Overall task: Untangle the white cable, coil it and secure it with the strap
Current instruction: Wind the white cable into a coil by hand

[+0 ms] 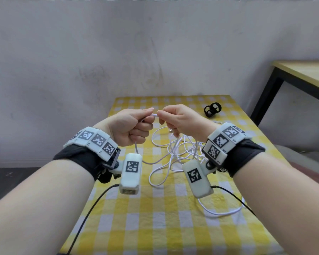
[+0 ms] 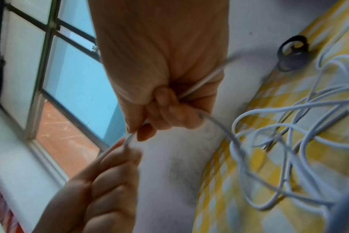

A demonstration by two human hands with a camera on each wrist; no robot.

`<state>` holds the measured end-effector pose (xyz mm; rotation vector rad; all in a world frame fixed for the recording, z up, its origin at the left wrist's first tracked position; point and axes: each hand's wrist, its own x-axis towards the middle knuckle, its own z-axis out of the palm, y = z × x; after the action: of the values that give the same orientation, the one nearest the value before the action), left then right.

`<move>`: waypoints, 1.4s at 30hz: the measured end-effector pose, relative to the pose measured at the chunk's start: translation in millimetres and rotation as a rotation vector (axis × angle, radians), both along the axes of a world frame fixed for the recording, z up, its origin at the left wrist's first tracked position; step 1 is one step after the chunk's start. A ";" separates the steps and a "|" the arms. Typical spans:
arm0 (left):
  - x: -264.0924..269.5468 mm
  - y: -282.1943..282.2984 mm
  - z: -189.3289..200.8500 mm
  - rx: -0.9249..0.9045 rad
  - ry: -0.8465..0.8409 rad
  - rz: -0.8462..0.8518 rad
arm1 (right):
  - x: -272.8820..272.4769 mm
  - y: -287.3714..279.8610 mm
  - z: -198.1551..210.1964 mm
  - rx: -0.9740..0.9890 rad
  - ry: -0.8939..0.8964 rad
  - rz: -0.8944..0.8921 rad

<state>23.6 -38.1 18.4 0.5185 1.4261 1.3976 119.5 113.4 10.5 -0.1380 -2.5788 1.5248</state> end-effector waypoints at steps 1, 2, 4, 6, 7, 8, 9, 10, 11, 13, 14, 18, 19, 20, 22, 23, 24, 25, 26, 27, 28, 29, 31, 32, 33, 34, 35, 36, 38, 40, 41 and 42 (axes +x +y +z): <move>-2.6 -2.5 -0.3 0.019 -0.020 0.031 | 1.9 4.5 -0.7 -0.032 -0.022 -0.016; -5.4 -5.5 -0.4 0.038 -0.043 0.063 | 3.7 9.6 -1.9 -0.074 -0.043 -0.030; -10.7 -10.3 -1.4 0.061 -0.069 0.106 | 6.4 18.1 -3.8 -0.163 -0.068 -0.031; -13.6 -13.1 -3.6 0.075 -0.079 0.132 | 6.5 21.8 -5.3 -0.178 -0.082 -0.030; -13.9 -13.4 -4.7 0.081 -0.087 0.141 | 6.2 21.9 -5.8 -0.175 -0.084 -0.038; -14.3 -12.6 -5.5 0.085 -0.091 0.141 | 5.0 21.9 -6.0 -0.175 -0.082 -0.048; -14.1 -12.1 -5.9 0.082 -0.087 0.134 | 4.4 21.7 -5.9 -0.173 -0.078 -0.062; -13.7 -12.0 -6.1 0.068 -0.073 0.122 | 3.6 22.1 -6.1 -0.163 -0.073 -0.081; -13.1 -12.2 -5.8 0.048 -0.046 0.109 | 3.1 22.5 -5.8 -0.140 -0.069 -0.101; -11.4 -12.7 -4.5 -0.011 0.038 0.075 | 3.0 22.9 -4.8 -0.063 -0.061 -0.133; -10.3 -12.2 -3.9 -0.049 0.093 0.055 | 3.2 22.1 -3.9 -0.006 -0.057 -0.140; -3.3 -4.1 -0.4 -0.162 0.276 -0.061 | 0.9 12.1 2.2 0.203 -0.057 -0.132; -1.3 -1.0 0.5 -0.167 0.293 -0.085 | -0.9 9.2 3.4 0.222 -0.048 -0.130; -0.1 1.9 0.8 -0.157 0.294 -0.094 | -2.6 7.2 4.2 0.223 -0.035 -0.128; 0.3 5.7 0.5 -0.105 0.263 -0.055 | -3.9 6.7 4.4 0.160 -0.001 -0.124; -0.7 6.5 0.1 -0.076 0.239 -0.021 | -3.4 8.6 3.9 0.099 0.009 -0.130; -2.0 6.6 -0.4 -0.048 0.207 0.015 | -2.3 11.6 3.2 0.027 0.012 -0.141; -3.8 5.8 -0.8 -0.020 0.168 0.056 | -0.9 15.0 2.4 -0.045 0.009 -0.150; -6.0 4.4 -1.0 0.008 0.125 0.098 | 0.3 18.3 1.3 -0.104 0.004 -0.156; -8.0 3.1 -1.3 0.040 0.086 0.139 | 1.1 20.9 0.0 -0.145 -0.001 -0.159; -9.6 2.3 -2.1 0.078 0.052 0.174 | 1.8 22.1 -1.1 -0.176 -0.003 -0.161; -10.1 2.4 -3.0 0.126 0.016 0.202 | 1.9 22.4 -1.8 -0.204 -0.002 -0.163; -9.0 4.4 -5.6 0.248 -0.067 0.238 | 0.3 20.2 -1.3 -0.264 0.012 -0.169; -7.9 5.2 -6.8 0.308 -0.109 0.235 | -1.1 18.6 -0.1 -0.307 0.029 -0.173; -7.1 4.9 -7.5 0.357 -0.142 0.210 | -2.8 17.5 1.6 -0.361 0.053 -0.183; -7.0 3.5 -7.7 0.394 -0.161 0.170 | -3.9 18.0 3.3 -0.420 0.081 -0.205; -7.7 1.2 -7.5 0.418 -0.165 0.127 | -4.6 20.0 4.9 -0.476 0.107 -0.236; -8.4 -1.8 -6.2 0.434 -0.162 0.092 | -4.9 22.9 5.8 -0.523 0.129 -0.271; -10.1 -6.6 -2.9 0.470 -0.171 0.079 | -5.5 26.9 5.8 -0.583 0.154 -0.314; -9.5 -7.3 -0.2 0.535 -0.233 0.127 | -6.4 25.0 4.0 -0.579 0.159 -0.310; -8.8 -6.3 0.9 0.565 -0.277 0.159 | -6.9 22.7 2.8 -0.562 0.153 -0.297; -8.6 -5.0 2.0 0.585 -0.316 0.186 | -6.8 20.3 2.0 -0.546 0.141 -0.281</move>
<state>15.0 -43.1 20.4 0.5072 0.8156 1.9623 112.7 133.7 12.5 -0.4124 -1.8822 1.9896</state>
